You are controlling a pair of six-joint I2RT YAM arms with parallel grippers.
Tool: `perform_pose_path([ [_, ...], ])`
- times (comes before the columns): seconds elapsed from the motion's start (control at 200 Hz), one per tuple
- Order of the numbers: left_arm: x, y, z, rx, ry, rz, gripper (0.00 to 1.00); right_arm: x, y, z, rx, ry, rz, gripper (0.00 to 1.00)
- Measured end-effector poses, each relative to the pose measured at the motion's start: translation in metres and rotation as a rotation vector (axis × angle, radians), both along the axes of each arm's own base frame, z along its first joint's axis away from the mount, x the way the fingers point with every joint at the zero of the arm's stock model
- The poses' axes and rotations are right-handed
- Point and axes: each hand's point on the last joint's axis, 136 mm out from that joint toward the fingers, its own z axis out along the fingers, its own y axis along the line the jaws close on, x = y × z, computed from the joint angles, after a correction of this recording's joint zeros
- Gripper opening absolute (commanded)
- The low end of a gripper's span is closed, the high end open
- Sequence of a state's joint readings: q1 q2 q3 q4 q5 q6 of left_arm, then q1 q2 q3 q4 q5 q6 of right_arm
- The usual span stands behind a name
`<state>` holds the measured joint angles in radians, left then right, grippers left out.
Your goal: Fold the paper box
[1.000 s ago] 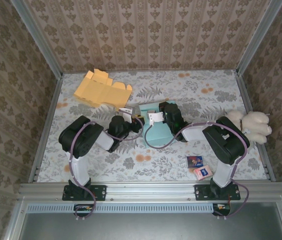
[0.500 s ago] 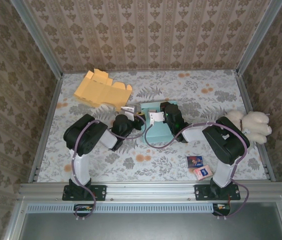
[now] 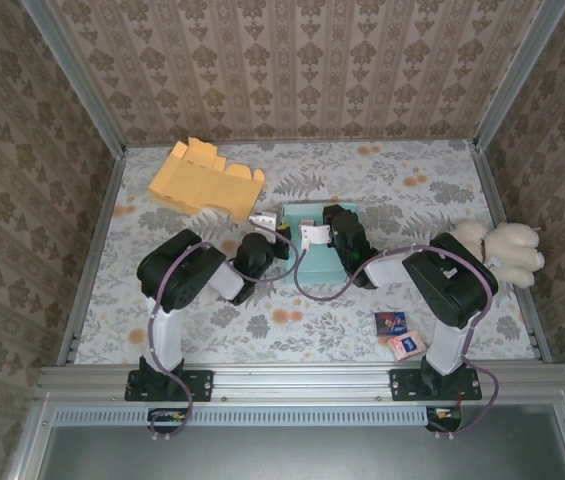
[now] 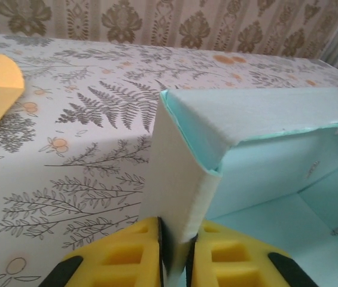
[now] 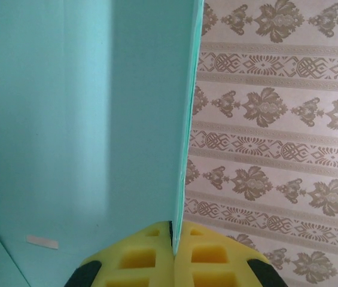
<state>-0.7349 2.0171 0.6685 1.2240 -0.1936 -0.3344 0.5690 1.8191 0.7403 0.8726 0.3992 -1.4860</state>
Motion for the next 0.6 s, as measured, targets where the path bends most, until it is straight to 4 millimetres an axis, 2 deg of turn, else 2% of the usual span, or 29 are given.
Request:
perform_pose_path([
  [0.155,0.003,0.002,0.0,0.003,-0.007,0.028,0.13,0.0,0.002,-0.001,-0.001,-0.035,-0.026,0.06],
  [0.525,0.009,0.009,0.001,0.035,-0.027,0.082,0.13,-0.004,0.013,-0.004,-0.024,-0.139,-0.095,0.06],
  [0.6,0.009,0.01,0.001,0.048,-0.034,0.095,0.09,-0.006,0.015,-0.004,-0.021,-0.149,-0.103,0.06],
])
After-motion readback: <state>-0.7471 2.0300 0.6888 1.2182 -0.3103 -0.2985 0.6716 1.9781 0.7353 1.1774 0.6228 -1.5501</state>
